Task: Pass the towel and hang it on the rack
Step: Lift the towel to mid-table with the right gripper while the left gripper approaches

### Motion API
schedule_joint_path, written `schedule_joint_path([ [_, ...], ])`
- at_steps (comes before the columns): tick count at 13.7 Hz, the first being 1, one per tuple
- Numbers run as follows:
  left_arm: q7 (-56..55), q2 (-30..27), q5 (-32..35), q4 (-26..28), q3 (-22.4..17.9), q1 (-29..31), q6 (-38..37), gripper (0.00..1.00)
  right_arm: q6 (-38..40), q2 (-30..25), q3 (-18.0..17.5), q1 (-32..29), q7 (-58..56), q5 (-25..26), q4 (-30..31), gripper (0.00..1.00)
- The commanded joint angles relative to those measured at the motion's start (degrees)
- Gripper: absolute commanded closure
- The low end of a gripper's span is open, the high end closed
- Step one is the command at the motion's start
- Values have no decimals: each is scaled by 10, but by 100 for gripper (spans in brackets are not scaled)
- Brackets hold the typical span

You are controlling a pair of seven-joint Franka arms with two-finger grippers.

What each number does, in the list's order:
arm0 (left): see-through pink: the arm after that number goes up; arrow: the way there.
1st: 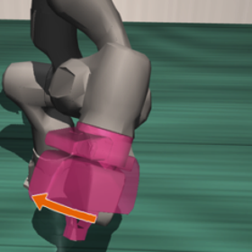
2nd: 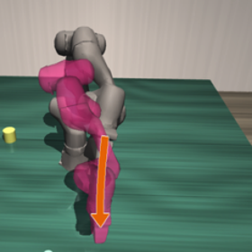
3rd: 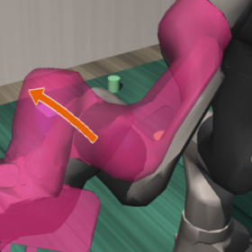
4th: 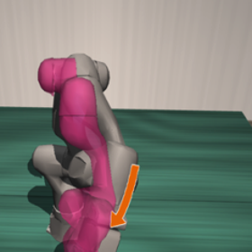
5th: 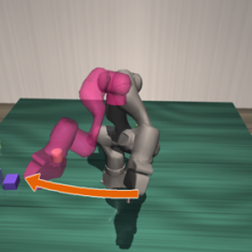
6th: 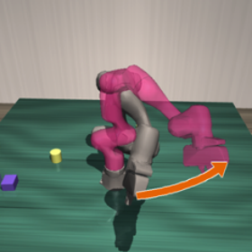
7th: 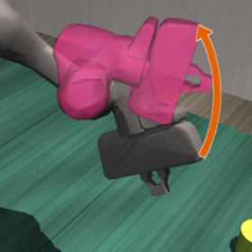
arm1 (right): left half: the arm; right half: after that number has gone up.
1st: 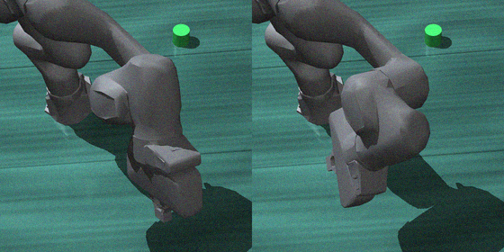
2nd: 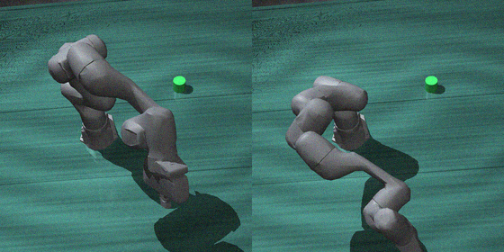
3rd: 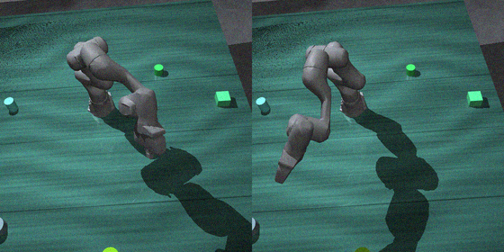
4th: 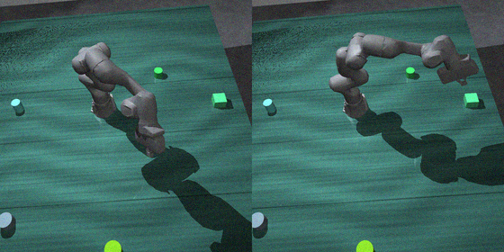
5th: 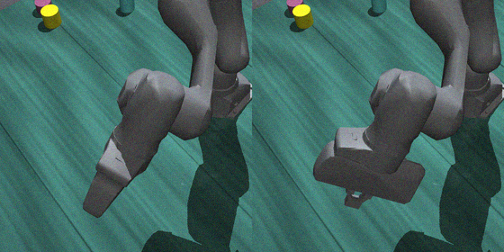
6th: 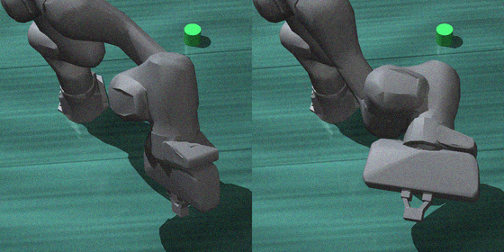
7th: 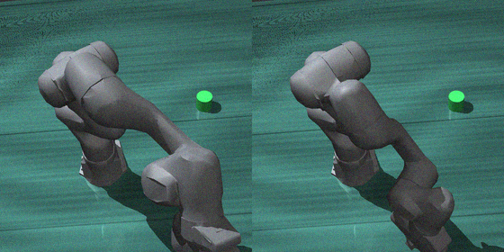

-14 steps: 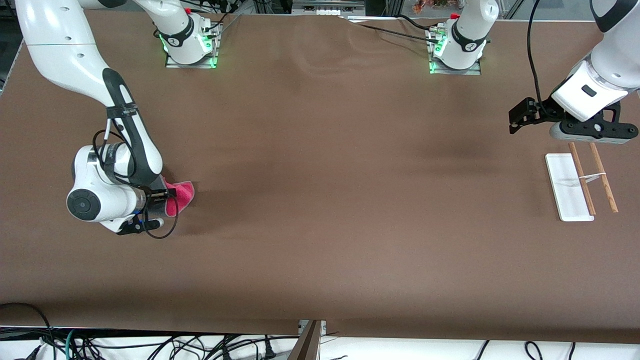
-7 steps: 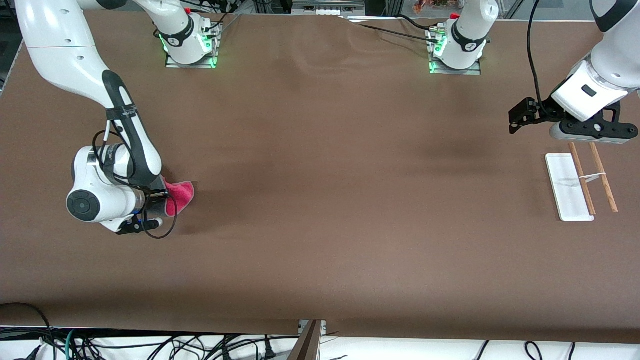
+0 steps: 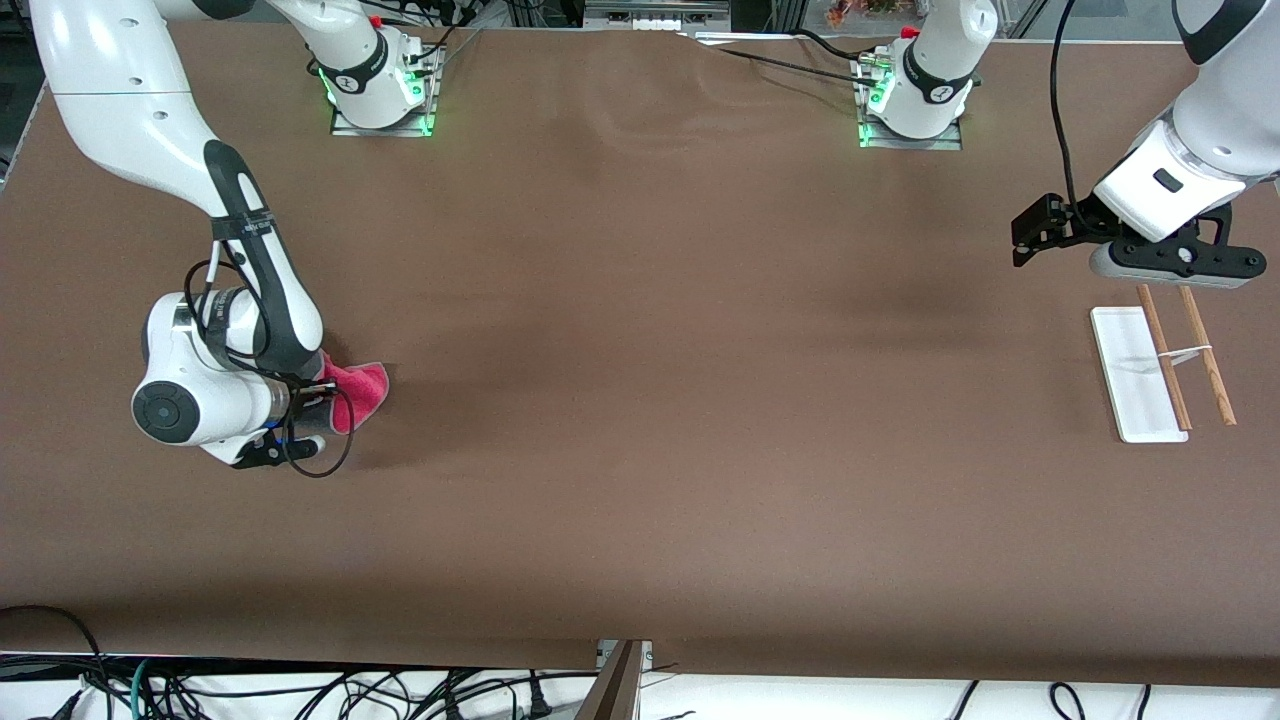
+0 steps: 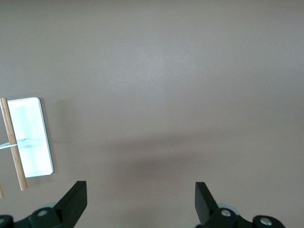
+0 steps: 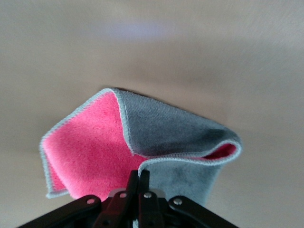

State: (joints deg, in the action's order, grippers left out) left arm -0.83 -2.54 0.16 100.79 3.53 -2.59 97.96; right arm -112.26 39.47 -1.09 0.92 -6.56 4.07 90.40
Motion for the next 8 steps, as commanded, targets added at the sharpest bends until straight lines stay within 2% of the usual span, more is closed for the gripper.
schedule_joint_path([
  [1, 17, 8, 1, -3, 0, -2, -10, 0, 41, -42, -9, 3, 0, -11, -24, 100],
  [3, 56, 8, -6, -3, -1, 1, -40, 0, 118, -54, -31, 1, 1, -46, -89, 100],
  [5, 76, 8, -8, -3, -1, 2, -58, 0, 208, -54, -45, 9, 8, -99, -190, 100],
  [6, 86, 8, -20, -6, -1, 4, -57, 0, 232, -54, -55, 21, 26, -107, -230, 100],
  [8, 89, 12, -24, -13, -2, 5, -54, 0, 229, -54, -84, 42, 81, -108, -266, 100],
])
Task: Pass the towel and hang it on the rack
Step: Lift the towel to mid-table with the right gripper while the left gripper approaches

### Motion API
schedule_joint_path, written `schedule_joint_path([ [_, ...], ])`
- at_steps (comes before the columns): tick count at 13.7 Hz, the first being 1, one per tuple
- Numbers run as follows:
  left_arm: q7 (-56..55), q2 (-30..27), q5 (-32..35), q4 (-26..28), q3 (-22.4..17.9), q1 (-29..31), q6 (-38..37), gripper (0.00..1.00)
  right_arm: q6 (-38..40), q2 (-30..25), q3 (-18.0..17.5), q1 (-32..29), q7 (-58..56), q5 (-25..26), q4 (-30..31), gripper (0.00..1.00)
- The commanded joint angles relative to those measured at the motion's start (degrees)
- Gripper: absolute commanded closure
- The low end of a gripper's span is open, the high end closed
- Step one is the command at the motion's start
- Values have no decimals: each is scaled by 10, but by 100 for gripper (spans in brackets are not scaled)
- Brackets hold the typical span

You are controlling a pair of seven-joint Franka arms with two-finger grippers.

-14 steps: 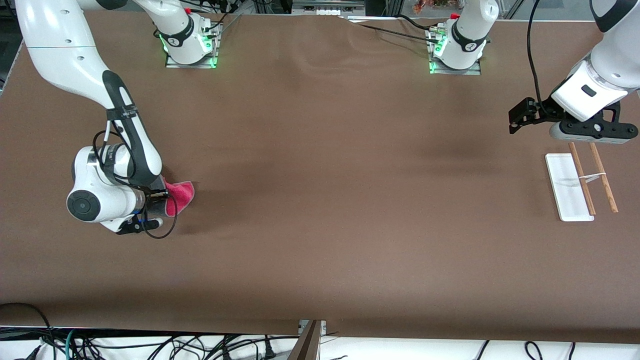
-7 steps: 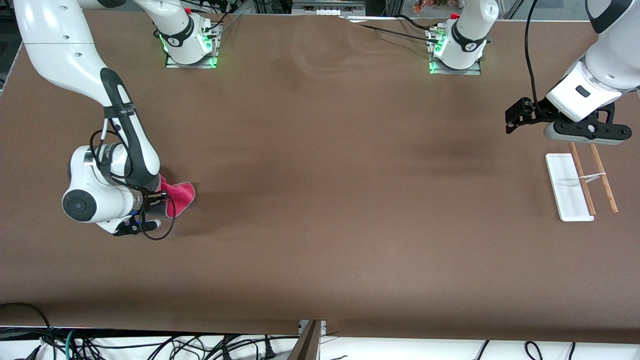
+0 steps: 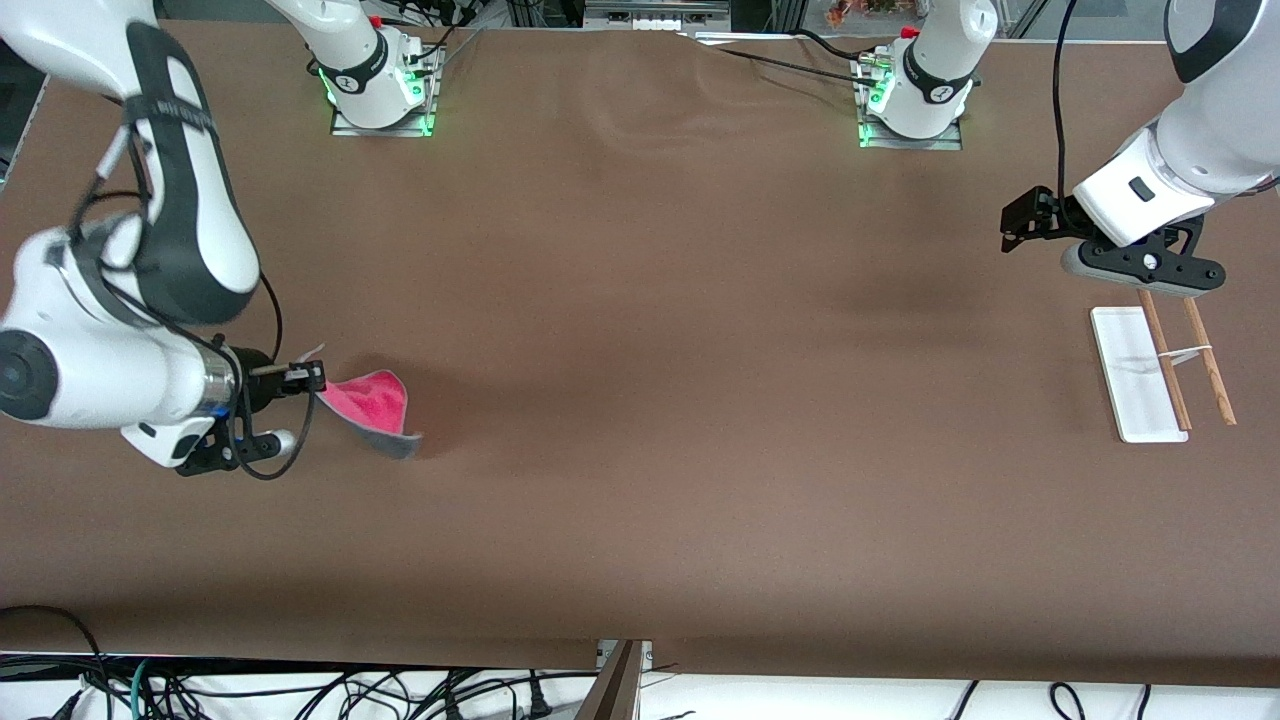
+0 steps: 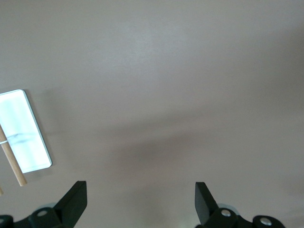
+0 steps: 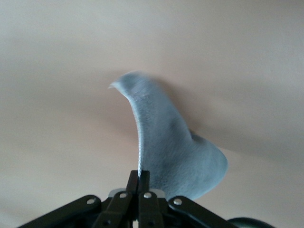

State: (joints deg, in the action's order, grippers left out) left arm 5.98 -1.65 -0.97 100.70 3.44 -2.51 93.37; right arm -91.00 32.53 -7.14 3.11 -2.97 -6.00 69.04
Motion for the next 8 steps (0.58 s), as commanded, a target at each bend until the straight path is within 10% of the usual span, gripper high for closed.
schedule_joint_path([
  [1, 18, 21, -11, -20, -1, 1, -7, 0, 12, 16, -46, 27, 79, -8, -62, 100],
  [8, 26, 163, -15, -156, 0, -7, 49, 0, -140, 16, -154, 106, 248, -6, -77, 100],
])
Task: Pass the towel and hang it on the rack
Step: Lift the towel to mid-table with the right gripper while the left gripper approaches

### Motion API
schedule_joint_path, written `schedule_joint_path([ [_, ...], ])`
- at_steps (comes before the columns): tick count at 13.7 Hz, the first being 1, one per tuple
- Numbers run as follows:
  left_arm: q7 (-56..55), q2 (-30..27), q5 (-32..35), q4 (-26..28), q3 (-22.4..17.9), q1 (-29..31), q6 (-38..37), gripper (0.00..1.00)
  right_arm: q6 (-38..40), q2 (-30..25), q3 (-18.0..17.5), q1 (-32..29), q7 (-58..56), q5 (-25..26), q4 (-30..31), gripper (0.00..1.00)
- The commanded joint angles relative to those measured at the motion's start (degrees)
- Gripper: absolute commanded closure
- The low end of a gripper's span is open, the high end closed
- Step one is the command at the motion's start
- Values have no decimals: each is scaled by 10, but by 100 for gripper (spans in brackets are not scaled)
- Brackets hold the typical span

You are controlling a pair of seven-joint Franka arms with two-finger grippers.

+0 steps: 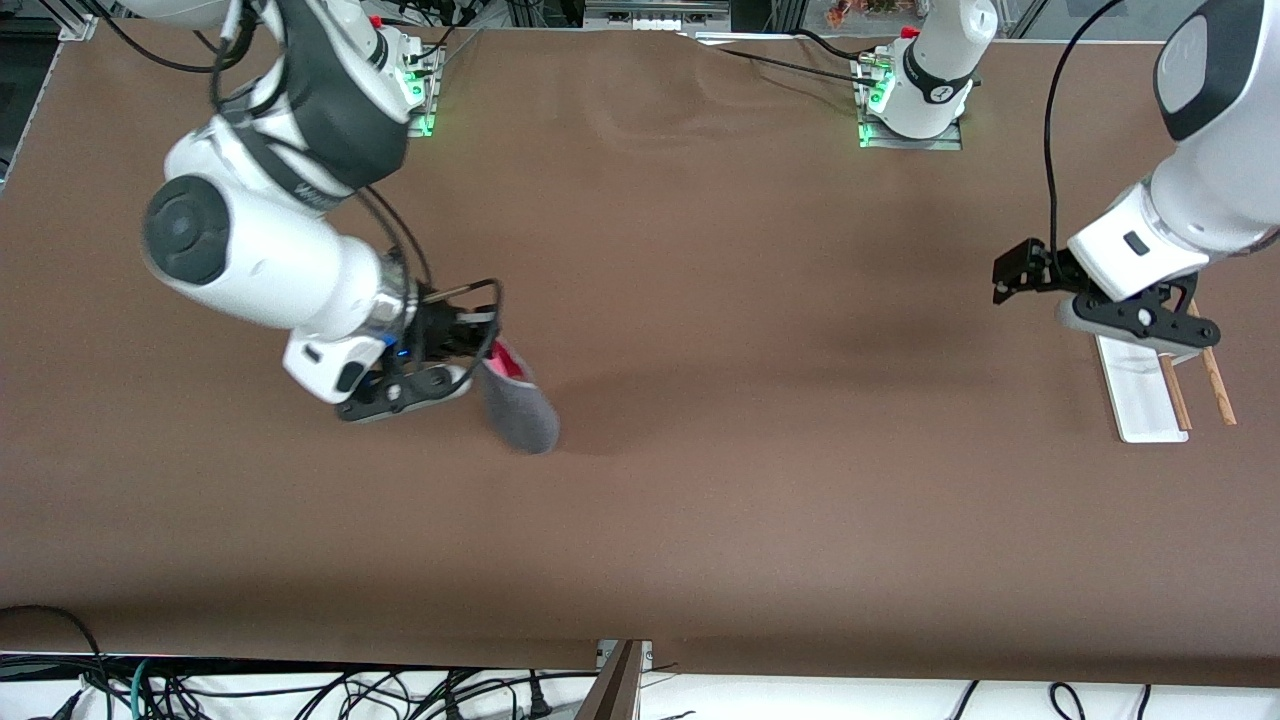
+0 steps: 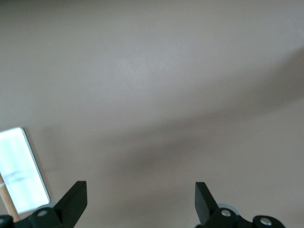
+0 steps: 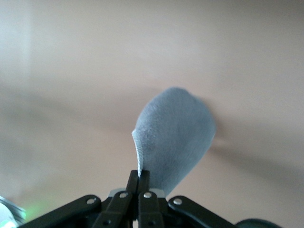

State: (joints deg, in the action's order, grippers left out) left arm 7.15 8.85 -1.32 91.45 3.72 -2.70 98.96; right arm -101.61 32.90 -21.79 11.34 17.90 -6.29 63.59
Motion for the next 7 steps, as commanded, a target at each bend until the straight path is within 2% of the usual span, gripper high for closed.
schedule_joint_path([
  [1, 19, 70, -14, -72, -1, -6, 1, 0, -62, 12, -5, 44, 69, -2, -22, 100],
  [4, 107, 91, -60, -69, 1, -21, 15, 0, -114, 18, -3, 89, 84, 3, -22, 100],
  [7, 216, 109, -144, -66, 1, -20, 12, 0, -150, 26, -1, 131, 83, 14, -22, 100],
])
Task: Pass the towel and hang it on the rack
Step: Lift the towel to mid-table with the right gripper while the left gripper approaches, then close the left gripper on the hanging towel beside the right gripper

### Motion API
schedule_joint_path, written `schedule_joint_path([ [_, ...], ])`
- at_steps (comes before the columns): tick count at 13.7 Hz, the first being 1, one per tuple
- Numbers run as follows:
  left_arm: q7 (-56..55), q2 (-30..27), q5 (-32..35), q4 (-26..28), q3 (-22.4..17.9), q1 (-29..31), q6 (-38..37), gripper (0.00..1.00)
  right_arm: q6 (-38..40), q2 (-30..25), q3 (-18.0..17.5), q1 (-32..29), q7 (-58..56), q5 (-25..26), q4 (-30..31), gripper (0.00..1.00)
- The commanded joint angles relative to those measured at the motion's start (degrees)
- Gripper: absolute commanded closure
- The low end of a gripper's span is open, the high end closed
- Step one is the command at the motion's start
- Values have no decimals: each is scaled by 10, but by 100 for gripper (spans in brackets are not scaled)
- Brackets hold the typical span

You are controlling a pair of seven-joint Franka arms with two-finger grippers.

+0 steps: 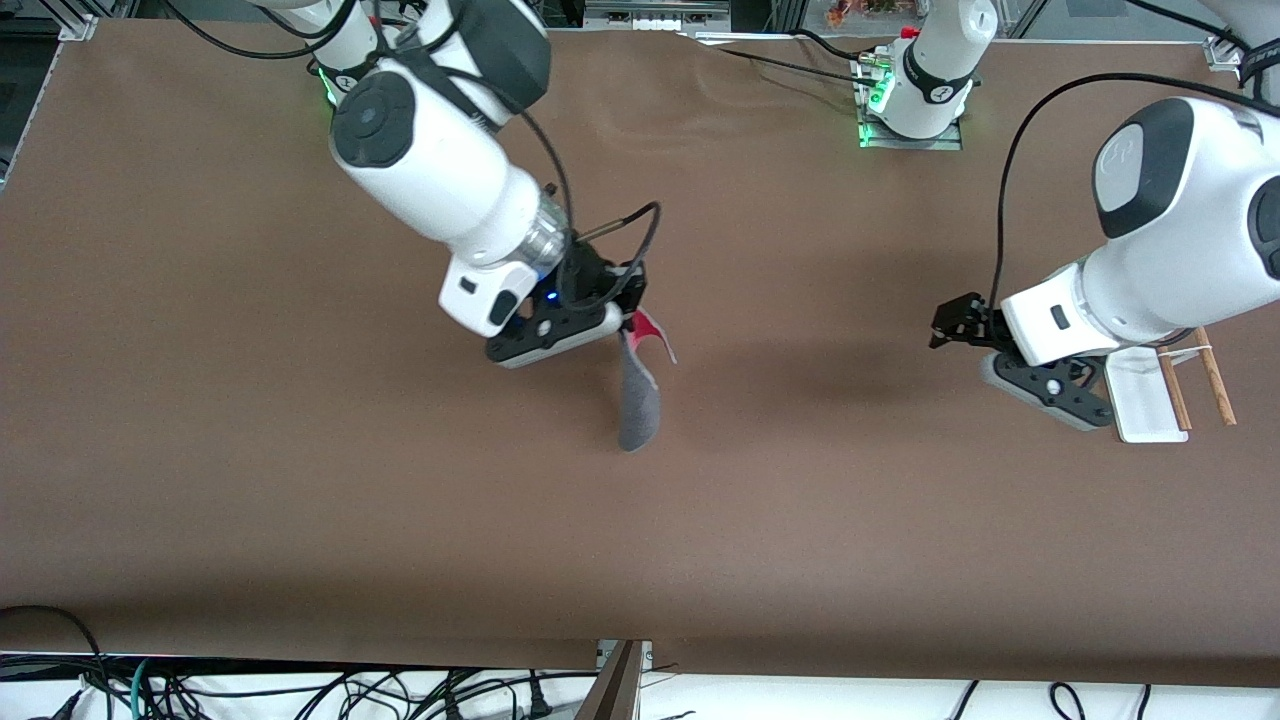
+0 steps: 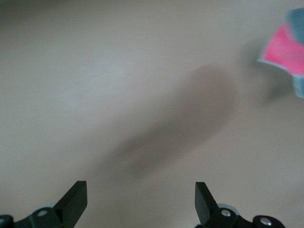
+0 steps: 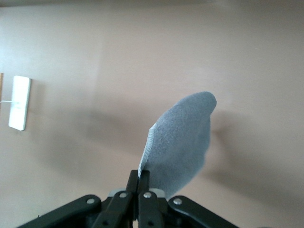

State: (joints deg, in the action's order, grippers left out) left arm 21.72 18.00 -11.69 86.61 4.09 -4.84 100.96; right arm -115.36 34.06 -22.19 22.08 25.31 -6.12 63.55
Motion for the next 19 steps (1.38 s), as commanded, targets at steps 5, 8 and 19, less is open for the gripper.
schedule_joint_path([
  [5, 251, 26, -112, 8, -1, 3, 15, 0, -47, 22, 4, 74, 10, 48, -20, 100],
  [8, 310, 3, -155, 92, 16, 7, 91, 0, -66, 27, 4, 90, 11, 66, -20, 100],
  [19, 320, -54, -296, 318, 150, 6, 381, 0, -92, 29, 4, 89, 65, 66, -20, 100],
])
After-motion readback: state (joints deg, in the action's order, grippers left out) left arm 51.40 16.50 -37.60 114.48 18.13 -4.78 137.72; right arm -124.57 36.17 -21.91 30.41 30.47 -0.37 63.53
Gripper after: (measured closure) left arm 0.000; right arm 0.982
